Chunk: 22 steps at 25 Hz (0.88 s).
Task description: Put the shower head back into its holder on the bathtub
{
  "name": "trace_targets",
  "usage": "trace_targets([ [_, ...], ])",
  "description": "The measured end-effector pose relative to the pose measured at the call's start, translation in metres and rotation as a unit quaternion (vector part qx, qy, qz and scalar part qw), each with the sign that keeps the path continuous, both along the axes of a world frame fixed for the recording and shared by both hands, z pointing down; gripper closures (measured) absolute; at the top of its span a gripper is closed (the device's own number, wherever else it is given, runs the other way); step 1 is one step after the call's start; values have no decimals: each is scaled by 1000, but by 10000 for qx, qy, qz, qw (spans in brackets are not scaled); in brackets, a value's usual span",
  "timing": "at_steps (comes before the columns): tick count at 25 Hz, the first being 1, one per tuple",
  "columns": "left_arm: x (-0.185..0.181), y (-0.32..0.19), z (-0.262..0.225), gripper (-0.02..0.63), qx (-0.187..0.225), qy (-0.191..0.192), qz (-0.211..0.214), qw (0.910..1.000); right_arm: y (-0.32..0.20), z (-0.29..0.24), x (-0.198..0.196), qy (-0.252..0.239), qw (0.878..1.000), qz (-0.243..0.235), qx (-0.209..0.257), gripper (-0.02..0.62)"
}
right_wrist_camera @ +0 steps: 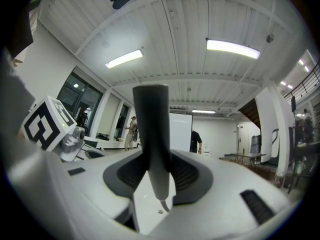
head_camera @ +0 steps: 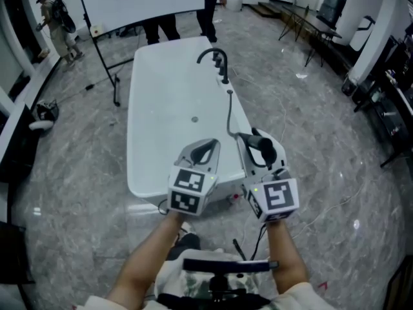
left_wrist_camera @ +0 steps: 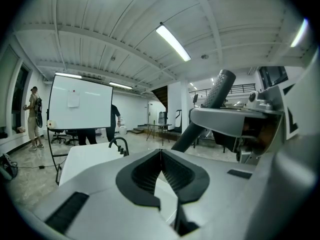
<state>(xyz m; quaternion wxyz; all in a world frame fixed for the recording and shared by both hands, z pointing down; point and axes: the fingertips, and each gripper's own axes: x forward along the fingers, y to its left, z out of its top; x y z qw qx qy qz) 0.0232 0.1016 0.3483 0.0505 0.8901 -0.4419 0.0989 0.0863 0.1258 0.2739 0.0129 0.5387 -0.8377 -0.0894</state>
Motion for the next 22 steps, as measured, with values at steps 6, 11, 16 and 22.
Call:
trace_targets([
  [6, -8, -34, -2, 591, 12, 20, 164, 9999, -31, -24, -5, 196, 9994, 146, 245, 442],
  [11, -13, -62, -2, 591, 20, 32, 313, 9995, -59, -49, -10, 347, 9978, 235, 506, 442],
  [16, -28, -92, -7, 591, 52, 91, 402, 9991, -89, -67, -23, 500, 9961, 316, 661, 442],
  [22, -43, -119, -19, 591, 103, 153, 511, 9985, -119, -98, -34, 629, 9938, 397, 825, 442],
])
